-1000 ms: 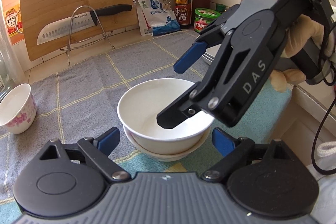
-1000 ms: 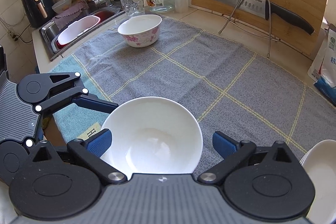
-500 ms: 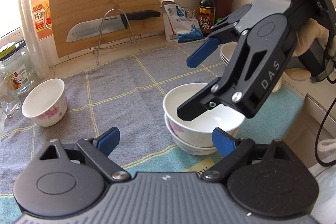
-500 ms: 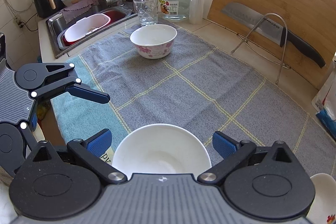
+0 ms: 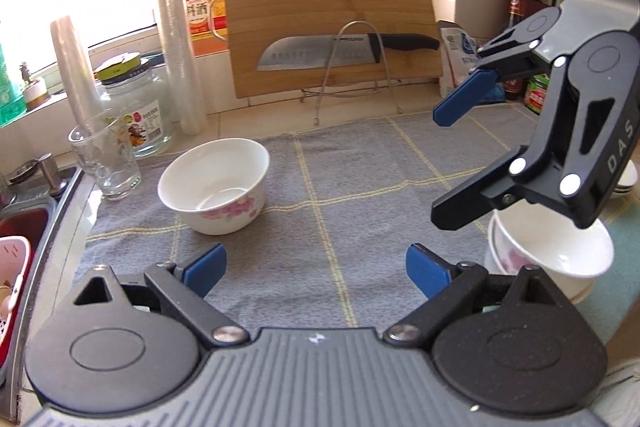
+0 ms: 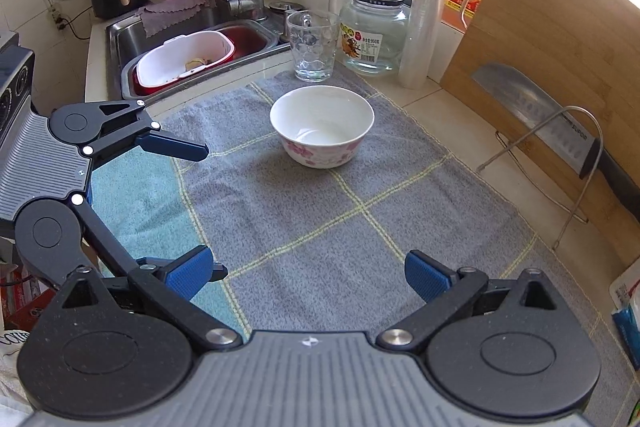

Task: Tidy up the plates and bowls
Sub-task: 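Move the right gripper to the pink-flowered white bowl, then grasp the rim of the pink-flowered bowl with the right gripper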

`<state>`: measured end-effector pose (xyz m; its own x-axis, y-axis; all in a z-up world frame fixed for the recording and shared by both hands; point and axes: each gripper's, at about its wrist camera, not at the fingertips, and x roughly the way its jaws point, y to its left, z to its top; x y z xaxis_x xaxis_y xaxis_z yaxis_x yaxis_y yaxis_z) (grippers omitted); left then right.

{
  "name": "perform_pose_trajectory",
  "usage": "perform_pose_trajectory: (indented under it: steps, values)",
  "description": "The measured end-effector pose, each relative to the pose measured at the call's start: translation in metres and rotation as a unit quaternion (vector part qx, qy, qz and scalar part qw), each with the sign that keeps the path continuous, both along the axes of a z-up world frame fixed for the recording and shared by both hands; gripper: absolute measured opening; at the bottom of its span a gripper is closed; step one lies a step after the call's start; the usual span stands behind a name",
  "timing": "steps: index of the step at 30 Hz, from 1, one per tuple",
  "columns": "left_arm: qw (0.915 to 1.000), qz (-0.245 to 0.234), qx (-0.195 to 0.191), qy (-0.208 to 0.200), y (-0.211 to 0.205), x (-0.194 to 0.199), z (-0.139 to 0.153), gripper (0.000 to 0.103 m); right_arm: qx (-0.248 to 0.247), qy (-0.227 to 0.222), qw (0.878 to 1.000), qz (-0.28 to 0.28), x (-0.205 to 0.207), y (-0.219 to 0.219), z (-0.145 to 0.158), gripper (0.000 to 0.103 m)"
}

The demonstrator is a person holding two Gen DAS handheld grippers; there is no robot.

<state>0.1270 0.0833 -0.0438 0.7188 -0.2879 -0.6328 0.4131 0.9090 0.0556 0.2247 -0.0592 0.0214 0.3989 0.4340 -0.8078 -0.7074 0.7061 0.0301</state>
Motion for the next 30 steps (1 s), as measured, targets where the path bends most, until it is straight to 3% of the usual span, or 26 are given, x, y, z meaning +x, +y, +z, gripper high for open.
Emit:
perform_pose_trajectory:
  steps: [5, 14, 30]
  values:
    - [0.9992, 0.040, 0.009, -0.006, 0.015, 0.017, -0.006, 0.096, -0.008, 0.000, 1.000, 0.015, 0.024, 0.018, -0.003, 0.103]
    - [0.9974, 0.071, 0.005, -0.014, 0.033, 0.056, -0.018, 0.096, -0.002, 0.004, 0.999, 0.041, 0.067, 0.048, -0.008, 0.103]
    - [0.9970, 0.075, -0.017, -0.010, 0.039, 0.098, -0.042, 0.095, 0.020, 0.048, 0.998, 0.046, 0.139, 0.084, -0.046, 0.103]
